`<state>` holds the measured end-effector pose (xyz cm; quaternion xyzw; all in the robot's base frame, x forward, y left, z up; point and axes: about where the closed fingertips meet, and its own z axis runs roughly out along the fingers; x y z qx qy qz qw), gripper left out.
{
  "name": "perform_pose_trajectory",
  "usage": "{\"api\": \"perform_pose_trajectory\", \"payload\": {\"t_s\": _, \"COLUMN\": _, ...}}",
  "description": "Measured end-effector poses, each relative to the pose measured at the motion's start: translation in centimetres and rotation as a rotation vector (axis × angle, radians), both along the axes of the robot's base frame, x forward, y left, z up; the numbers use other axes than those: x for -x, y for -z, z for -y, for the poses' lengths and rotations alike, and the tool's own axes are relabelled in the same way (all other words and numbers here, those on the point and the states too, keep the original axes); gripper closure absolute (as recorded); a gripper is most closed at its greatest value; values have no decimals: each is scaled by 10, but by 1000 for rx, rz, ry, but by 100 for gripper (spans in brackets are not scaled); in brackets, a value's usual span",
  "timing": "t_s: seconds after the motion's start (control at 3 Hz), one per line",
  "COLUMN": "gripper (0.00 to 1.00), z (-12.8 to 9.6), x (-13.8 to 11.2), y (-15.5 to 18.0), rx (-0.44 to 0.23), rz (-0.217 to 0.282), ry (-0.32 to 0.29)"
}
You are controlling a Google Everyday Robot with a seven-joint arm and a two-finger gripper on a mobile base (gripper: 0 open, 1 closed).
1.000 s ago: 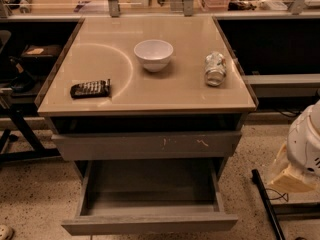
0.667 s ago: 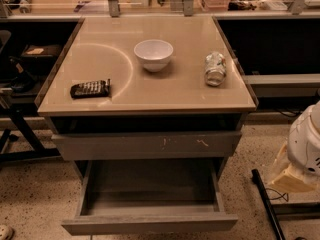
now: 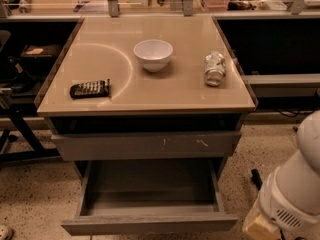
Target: Close middle drawer
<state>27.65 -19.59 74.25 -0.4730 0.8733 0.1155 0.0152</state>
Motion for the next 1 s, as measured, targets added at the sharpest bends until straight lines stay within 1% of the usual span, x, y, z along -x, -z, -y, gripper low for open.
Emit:
{"api": "perform_pose_trajectory", "payload": {"t_s": 0.33, "gripper": 100, "z": -14, "x": 19, "y": 69, "rx": -53, "rz": -75, "ry": 20}}
{"api": "perform_pose_trajectory", "payload": {"t_s": 0.67, "gripper": 100, "z": -27, "x": 35, "y": 124, "rx": -86, "rz": -152, "ry": 28}}
{"api": "perform_pose_trajectory", "payload": {"t_s": 1.0, "gripper": 100, "z": -27, "x": 36, "y": 131, "rx": -93, "rz": -160, "ry": 32}}
